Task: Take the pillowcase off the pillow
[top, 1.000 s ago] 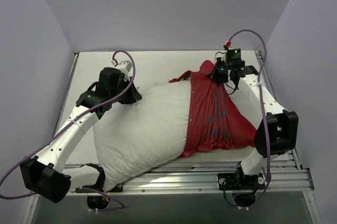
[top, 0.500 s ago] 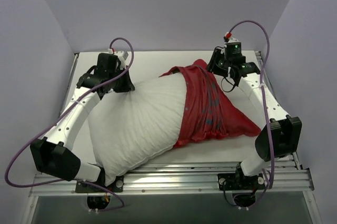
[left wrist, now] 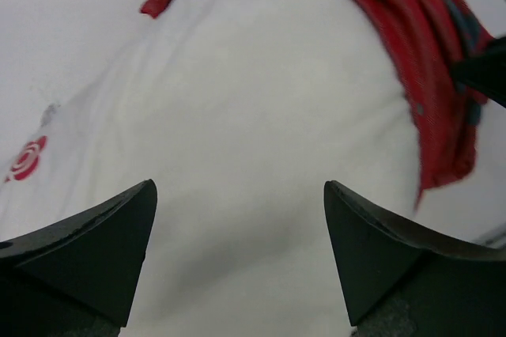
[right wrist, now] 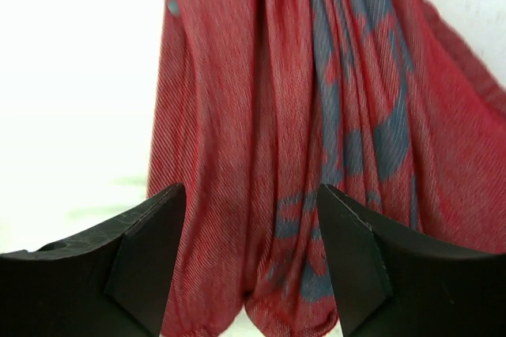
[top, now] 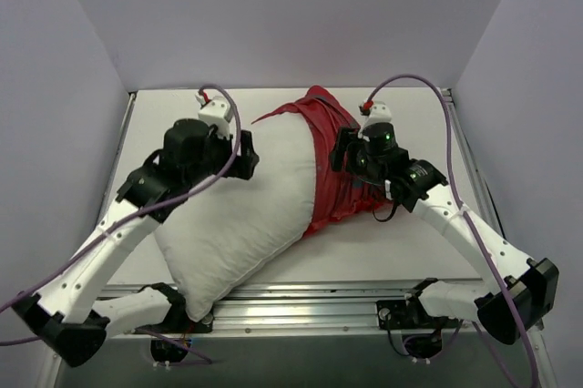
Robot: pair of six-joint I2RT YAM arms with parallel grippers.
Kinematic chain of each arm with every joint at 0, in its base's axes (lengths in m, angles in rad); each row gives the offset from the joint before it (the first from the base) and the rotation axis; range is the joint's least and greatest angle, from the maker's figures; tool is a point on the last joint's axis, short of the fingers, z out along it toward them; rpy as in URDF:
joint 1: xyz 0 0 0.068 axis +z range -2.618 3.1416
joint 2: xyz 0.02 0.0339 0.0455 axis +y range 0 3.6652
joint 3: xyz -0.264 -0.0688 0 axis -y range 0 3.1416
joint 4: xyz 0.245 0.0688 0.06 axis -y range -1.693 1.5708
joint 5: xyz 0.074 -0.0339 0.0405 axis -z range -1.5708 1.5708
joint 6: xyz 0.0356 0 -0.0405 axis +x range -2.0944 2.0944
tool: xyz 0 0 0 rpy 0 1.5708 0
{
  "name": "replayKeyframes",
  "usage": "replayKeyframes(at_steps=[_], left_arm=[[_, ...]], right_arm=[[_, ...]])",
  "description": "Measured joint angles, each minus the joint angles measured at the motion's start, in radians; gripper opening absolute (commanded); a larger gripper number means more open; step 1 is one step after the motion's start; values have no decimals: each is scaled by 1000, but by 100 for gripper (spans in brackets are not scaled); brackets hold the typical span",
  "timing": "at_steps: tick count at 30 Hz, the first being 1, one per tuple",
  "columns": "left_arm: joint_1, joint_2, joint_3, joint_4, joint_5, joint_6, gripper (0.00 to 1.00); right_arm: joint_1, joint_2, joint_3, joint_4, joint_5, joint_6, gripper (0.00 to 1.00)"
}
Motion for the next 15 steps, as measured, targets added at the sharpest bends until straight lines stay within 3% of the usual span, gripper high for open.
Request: replayKeyframes(at_steps=[3,7,11,15], left_arm=[[-198,-147,-77,1,-71,26,94],[-434,-225,-173,11,-200,57,94],[-591,-166,-252,26,-314,85,94],[-655,-45,-282,37,-391,101,94]], right_arm=[[22,-60,-106,11,18,16,68],[24,-92,-207,35,18,33,81],[24,-118,-241,53,18,41,90],[24,-146,-247,56,29,41,96]])
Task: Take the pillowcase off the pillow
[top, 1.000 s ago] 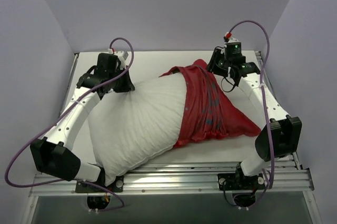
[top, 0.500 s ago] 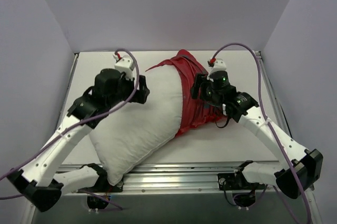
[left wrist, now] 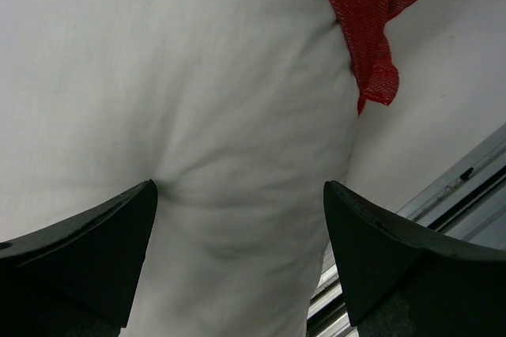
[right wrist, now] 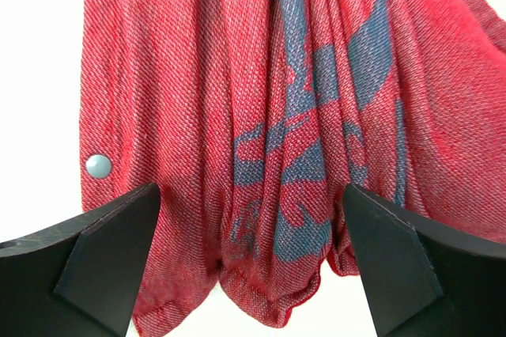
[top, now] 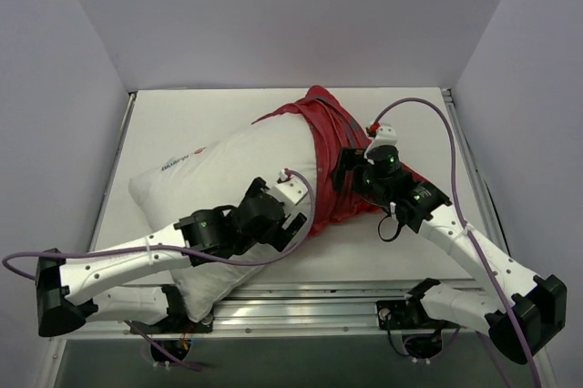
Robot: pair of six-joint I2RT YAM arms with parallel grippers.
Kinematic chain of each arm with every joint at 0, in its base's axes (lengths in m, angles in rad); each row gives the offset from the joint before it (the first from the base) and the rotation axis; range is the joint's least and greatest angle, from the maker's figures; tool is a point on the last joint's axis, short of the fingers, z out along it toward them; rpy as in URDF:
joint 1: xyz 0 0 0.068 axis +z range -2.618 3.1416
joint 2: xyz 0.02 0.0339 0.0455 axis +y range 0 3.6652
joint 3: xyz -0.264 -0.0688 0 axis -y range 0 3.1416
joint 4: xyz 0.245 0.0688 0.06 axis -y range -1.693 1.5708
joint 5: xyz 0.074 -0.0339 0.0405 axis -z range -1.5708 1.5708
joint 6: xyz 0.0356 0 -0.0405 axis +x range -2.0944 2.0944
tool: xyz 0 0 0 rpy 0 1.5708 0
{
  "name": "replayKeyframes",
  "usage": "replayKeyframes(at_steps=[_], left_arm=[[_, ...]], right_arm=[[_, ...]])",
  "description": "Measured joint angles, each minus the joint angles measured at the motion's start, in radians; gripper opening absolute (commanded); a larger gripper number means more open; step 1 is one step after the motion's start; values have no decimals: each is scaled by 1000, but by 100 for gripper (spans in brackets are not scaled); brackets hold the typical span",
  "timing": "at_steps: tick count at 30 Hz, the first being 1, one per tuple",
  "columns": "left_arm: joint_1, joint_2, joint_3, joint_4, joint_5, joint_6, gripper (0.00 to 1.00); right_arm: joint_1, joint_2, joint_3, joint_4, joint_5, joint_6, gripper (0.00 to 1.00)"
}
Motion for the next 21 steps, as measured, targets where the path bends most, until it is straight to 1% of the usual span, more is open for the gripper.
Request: replayKeyframes(at_steps=[7,8,9,10,11,12,14,15,19,21], left_arm=[[-5,128,11,6,-105,-18,94],[-6,142,13,6,-122,-30,95],[-6,156,16,3,-137,-41,100],[-6,170,19,1,-151,-54,93],[-6,182,21,0,-164,-72,88],[-5,193,22,1,-177,-88,76],[1,204,21,1,-195,-114,63],[6,205,17,4,-199,-124,45],[34,192,-18,45,-195,-163,3],[46,179,-33,64,-183,-169,2]], right_arm=[[0,-32,-13,2,10,0,96],[0,-36,-21,2,10,0,96],[0,-39,-30,3,10,0,95],[0,-41,-41,4,9,0,95],[0,-43,-51,5,8,0,96],[0,-43,-60,6,6,0,96],[0,-43,-75,11,5,0,95],[0,-44,-82,14,3,0,95],[0,-48,-112,36,-22,8,95],[0,-56,-130,45,-37,16,96]])
